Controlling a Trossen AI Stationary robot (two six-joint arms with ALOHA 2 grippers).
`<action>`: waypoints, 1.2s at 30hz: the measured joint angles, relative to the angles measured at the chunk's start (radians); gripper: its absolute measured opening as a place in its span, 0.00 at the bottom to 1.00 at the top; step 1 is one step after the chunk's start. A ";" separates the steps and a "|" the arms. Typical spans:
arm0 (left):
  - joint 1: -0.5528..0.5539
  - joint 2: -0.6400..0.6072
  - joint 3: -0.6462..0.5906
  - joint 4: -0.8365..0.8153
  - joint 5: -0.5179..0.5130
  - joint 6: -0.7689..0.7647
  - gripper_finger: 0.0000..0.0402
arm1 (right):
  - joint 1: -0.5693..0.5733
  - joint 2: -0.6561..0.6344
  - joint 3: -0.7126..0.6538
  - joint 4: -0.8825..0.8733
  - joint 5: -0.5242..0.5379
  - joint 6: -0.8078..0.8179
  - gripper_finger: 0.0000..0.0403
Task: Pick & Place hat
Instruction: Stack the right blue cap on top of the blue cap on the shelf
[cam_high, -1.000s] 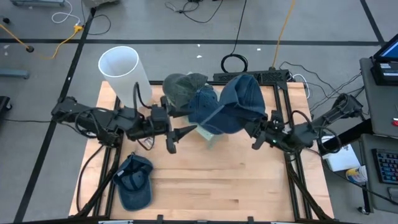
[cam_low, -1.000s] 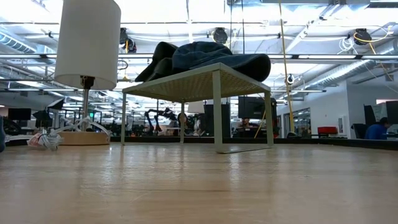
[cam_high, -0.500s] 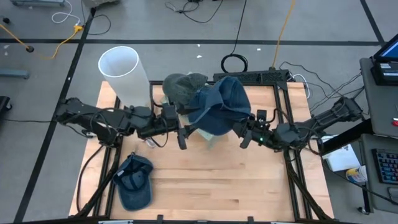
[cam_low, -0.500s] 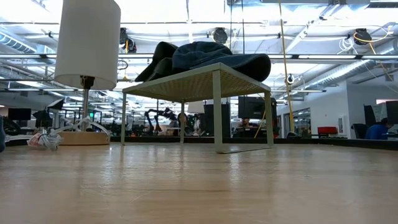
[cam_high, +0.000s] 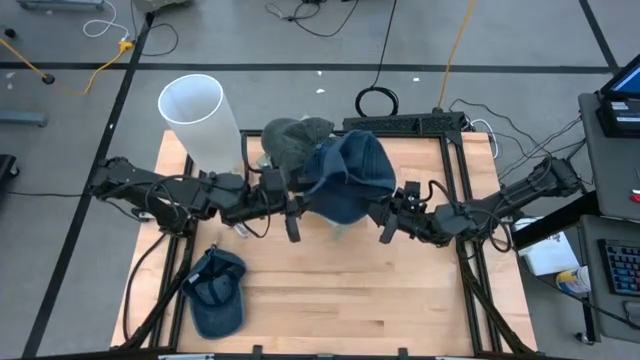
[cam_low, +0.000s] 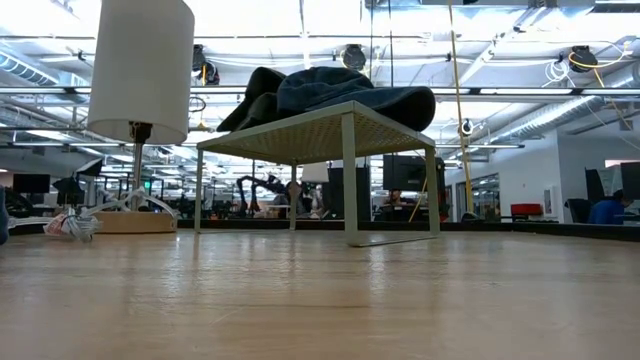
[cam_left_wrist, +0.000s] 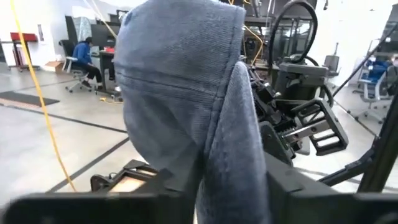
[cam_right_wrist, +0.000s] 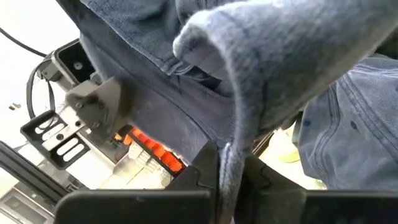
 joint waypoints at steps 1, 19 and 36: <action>0.000 0.000 0.000 0.000 -0.003 -0.012 0.23 | 0.000 0.000 0.000 0.000 0.000 -0.002 0.01; 0.009 -0.048 0.000 0.006 0.053 0.092 0.02 | 0.155 -0.077 0.000 -0.041 -0.374 0.085 0.47; 0.016 -0.089 0.000 0.432 0.934 0.473 0.02 | 0.070 -0.026 -0.088 0.301 -0.667 0.438 0.52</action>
